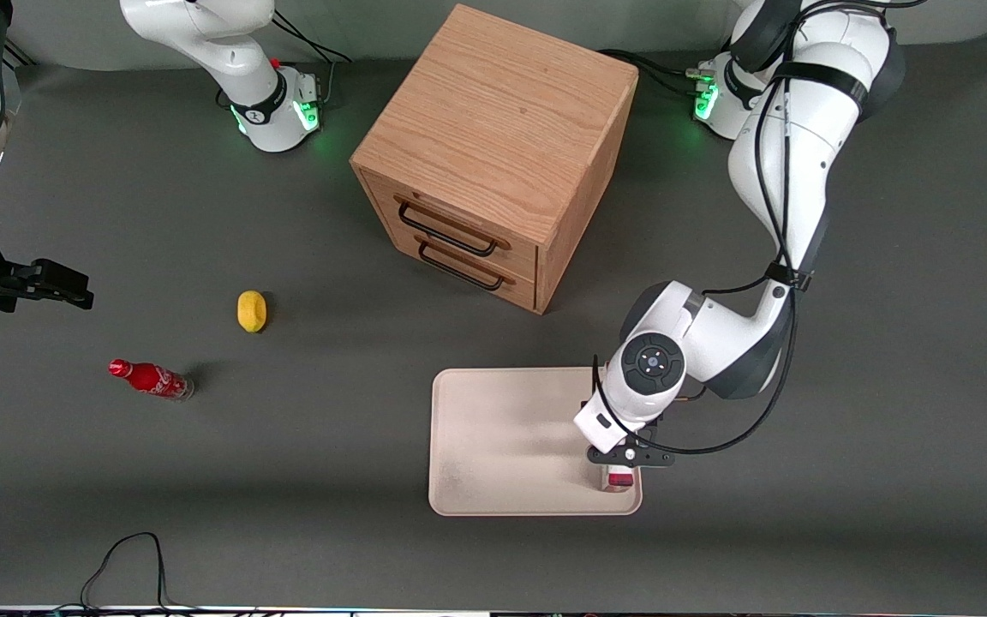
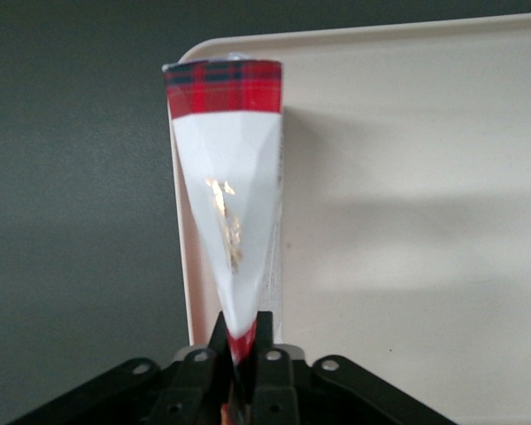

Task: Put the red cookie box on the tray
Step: 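Carry the box over the cream tray and lower it onto the tray, then open the left gripper and raise it away from the box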

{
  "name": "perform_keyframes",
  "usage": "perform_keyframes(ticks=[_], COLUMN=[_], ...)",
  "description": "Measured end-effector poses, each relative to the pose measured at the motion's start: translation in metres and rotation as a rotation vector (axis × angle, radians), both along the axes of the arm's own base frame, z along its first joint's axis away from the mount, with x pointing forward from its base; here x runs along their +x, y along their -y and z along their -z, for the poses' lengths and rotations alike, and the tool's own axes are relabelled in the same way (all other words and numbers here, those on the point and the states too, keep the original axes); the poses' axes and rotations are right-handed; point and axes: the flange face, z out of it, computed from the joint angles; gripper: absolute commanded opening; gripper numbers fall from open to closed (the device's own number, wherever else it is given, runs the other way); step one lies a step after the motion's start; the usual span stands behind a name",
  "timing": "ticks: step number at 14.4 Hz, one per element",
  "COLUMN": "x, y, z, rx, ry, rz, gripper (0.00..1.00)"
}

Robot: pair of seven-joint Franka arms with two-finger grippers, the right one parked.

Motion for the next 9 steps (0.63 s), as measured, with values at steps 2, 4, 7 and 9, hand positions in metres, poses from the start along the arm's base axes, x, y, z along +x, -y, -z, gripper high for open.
perform_keyframes(ticks=[2,4,7,9], x=[0.0,0.0,0.001,-0.003], y=[0.0,0.0,-0.002,-0.008], z=[0.0,-0.001,-0.014,-0.052], rx=[0.0,-0.001,0.011,0.052], ry=[0.001,0.002,-0.006,-0.037], rz=[0.0,-0.01,-0.035,-0.048], gripper=[1.0,1.0,1.0,1.0])
